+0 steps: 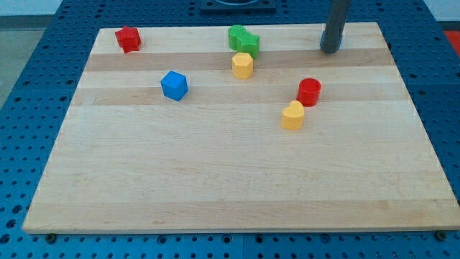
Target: Nudge blue triangle a bit right
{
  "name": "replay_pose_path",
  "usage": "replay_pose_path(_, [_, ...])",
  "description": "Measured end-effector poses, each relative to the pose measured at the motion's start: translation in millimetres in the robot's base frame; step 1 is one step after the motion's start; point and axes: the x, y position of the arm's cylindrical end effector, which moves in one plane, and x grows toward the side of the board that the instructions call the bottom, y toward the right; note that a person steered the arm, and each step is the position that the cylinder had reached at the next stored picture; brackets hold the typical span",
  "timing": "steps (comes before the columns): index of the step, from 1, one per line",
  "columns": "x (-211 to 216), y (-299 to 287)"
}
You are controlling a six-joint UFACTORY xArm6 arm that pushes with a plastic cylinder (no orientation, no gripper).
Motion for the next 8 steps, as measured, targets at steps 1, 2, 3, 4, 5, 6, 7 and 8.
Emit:
replay_pose_path(1, [-0.1, 0.0])
replay_pose_path(2, [-0.1, 0.0])
replay_pose_path(3, [-4.7, -8.1])
replay_pose_path(4, [-17.8, -24.4])
replay_pose_path(5, [-27.4, -35.0])
replay_pose_path(6, [-27.6, -33.7])
replay_pose_path(7, [-27.6, -27.4])
replay_pose_path(8, [-27.6, -17.9])
